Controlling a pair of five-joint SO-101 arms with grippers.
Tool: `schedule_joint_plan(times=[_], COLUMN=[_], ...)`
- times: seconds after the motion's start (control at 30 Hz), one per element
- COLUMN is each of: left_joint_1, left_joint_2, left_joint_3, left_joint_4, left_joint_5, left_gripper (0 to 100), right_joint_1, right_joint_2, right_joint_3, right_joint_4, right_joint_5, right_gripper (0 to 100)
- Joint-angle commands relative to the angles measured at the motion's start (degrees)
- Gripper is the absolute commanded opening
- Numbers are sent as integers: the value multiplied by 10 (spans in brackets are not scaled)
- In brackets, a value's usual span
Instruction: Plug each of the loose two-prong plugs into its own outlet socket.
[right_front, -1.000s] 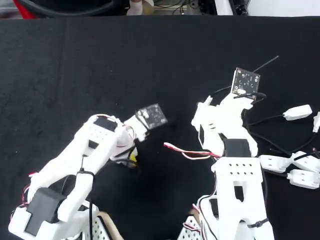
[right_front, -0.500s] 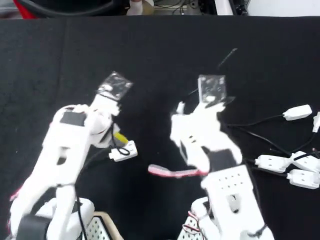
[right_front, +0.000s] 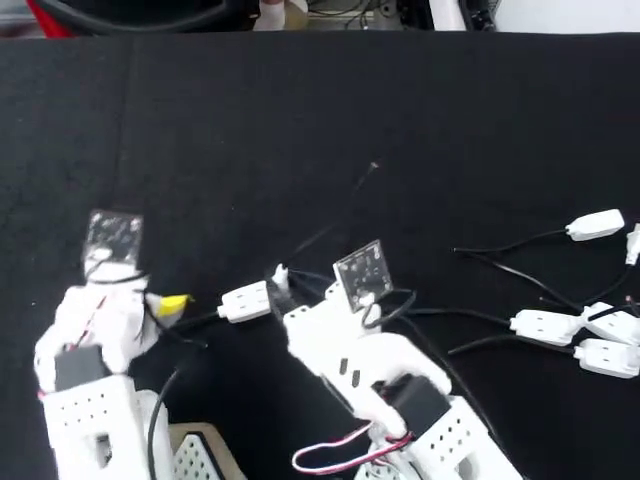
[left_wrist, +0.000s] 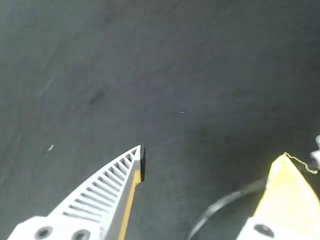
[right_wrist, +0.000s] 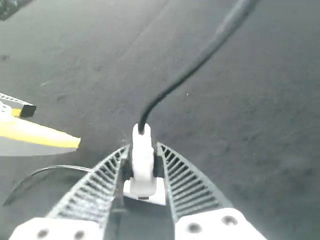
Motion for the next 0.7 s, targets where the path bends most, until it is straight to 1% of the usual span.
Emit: schedule_joint_plan(times=[0.0, 0.1, 0.2, 0.3, 0.47, 0.57, 0.67], left_joint_1=[-80, -94, -97, -97, -95, -95, -95], left_joint_2=[-127, -205, -264, -247, -252, -252, -252], left_joint_3=[73, 95, 107, 109, 113, 113, 113], left_joint_4=[11, 50, 96, 99, 102, 103, 104], left_joint_5=[1, 0, -14, -33, -33, -33, -33], left_gripper=[385, 385, 385, 385, 385, 385, 385], right_joint_1=[-15, -18, -19, -22, -55, -56, -56], right_joint_2=[0, 51, 143, 261, 436, 513, 555], right_joint_3=[-1, -22, -51, -88, -145, -175, -196], right_joint_4=[-25, -39, -68, -96, -145, -162, -159], right_joint_5=[-44, -62, -75, -84, -102, -103, -104], right_gripper=[12, 12, 12, 12, 12, 12, 12])
